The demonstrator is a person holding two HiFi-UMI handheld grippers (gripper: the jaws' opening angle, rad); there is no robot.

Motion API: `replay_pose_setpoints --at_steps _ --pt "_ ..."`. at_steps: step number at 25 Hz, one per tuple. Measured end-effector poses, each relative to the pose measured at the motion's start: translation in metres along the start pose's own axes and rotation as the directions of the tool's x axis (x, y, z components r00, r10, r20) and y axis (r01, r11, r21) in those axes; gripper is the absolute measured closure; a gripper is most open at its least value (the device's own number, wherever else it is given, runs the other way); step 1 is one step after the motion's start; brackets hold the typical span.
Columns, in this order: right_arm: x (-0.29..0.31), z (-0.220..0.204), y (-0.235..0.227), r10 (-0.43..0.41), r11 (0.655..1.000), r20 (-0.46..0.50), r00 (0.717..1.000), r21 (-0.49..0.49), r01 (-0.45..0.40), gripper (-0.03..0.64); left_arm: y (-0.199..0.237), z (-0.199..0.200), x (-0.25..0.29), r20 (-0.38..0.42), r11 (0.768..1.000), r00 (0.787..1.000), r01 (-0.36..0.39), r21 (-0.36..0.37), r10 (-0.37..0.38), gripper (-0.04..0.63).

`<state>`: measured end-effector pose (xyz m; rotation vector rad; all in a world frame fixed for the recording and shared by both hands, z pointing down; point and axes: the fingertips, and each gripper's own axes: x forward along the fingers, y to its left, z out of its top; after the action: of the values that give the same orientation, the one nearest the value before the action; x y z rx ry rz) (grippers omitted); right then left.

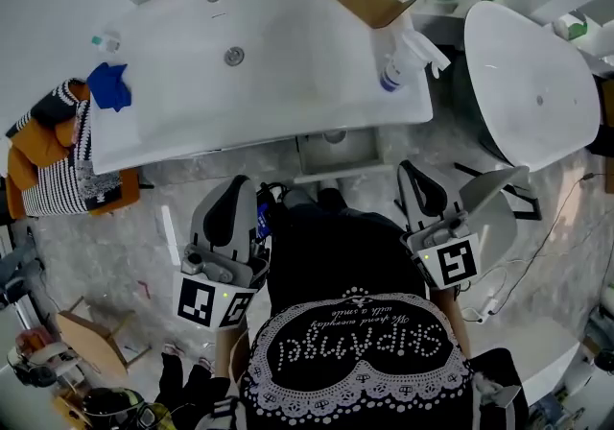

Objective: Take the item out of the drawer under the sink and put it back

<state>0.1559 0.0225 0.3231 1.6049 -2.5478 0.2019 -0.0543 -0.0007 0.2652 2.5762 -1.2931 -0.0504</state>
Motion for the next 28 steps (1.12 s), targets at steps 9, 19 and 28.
replay_pose_setpoints --at_steps 9,19,28 --pt "0.000 0.002 0.000 0.003 1.000 0.001 1.000 -0.010 -0.003 0.598 0.001 0.004 -0.009 0.017 1.000 1.000 -0.018 0.003 0.018 0.591" --pt "-0.002 -0.006 0.005 0.007 1.000 -0.015 1.000 -0.001 -0.007 0.598 -0.003 0.000 -0.012 0.010 1.000 1.000 -0.015 -0.003 0.015 0.591" --pt "-0.004 -0.009 -0.001 -0.008 1.000 -0.028 1.000 -0.003 0.008 0.598 -0.006 -0.001 -0.007 0.011 1.000 1.000 -0.008 -0.007 0.008 0.591"
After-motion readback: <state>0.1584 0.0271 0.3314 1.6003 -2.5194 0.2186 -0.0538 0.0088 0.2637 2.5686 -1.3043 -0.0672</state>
